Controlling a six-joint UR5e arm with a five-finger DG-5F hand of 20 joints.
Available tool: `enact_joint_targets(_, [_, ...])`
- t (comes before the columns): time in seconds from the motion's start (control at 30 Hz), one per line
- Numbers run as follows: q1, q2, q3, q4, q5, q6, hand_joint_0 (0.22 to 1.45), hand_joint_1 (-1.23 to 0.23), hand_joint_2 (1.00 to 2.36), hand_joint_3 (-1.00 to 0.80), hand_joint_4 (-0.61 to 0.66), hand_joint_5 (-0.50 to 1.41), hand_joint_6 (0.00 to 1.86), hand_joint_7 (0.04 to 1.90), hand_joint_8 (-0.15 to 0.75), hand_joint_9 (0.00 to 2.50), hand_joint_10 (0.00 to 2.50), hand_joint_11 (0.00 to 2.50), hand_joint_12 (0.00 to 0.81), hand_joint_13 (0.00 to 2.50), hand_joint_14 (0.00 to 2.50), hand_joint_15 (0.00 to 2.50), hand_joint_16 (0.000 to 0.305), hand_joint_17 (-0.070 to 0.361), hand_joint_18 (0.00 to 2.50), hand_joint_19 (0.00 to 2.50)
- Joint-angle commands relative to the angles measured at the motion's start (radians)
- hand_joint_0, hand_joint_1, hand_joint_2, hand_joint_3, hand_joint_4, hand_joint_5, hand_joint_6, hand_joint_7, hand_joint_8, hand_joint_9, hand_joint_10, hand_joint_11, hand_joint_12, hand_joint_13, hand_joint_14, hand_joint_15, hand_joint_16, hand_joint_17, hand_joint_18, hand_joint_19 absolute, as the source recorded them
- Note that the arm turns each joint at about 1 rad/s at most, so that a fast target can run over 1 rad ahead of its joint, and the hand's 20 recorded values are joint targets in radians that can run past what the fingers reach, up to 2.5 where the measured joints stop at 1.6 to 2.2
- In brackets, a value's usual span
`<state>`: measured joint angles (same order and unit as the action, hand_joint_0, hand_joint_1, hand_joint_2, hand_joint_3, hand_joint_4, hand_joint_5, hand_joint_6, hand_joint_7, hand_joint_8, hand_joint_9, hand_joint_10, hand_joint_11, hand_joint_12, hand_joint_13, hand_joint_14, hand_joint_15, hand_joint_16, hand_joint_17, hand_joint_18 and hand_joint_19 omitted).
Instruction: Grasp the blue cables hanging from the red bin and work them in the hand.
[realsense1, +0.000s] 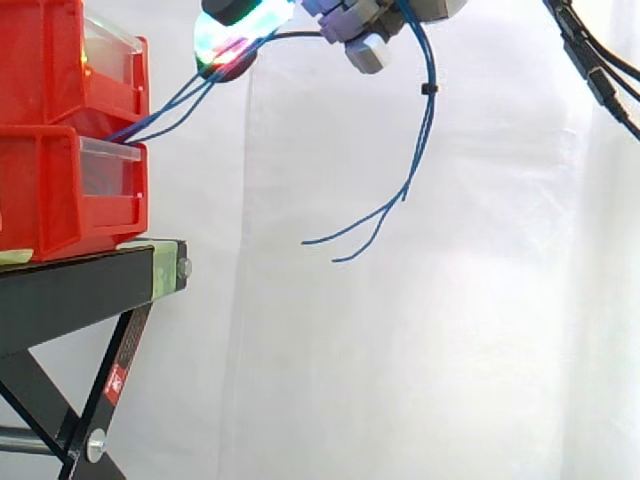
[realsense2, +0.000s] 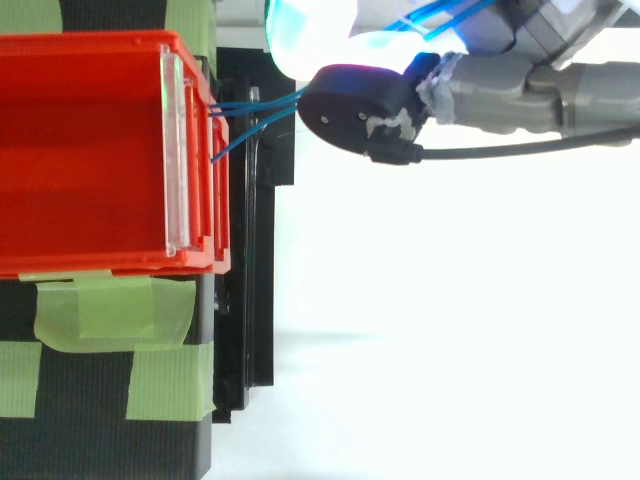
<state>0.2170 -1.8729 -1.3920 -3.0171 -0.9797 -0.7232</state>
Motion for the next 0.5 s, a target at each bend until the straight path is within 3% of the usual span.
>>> enact_joint_targets(0.0, [0.002,0.001,0.001,-0.016,0.001,0.034,1.23,-0.69,1.01,0.38,0.24,0.25,0.01,1.32,0.519,1.74,2.50,2.50,0.771,2.09,2.50,2.01,0.244,0.183,2.50,0.76])
enact_joint_targets(0.27, [0.012,0.003,0.001,-0.051,0.024,0.080,1.16,-0.69,1.01,0.17,0.25,0.25,0.01,1.31,0.519,1.74,2.50,2.50,0.771,2.09,2.50,2.01,0.244,0.183,2.50,0.76])
enact_joint_targets(0.47, [0.012,0.001,-0.001,-0.132,0.015,0.027,1.11,-0.69,1.02,0.00,0.26,0.26,0.01,1.33,0.519,1.74,2.50,2.50,0.771,2.09,2.50,2.01,0.244,0.183,2.50,0.76])
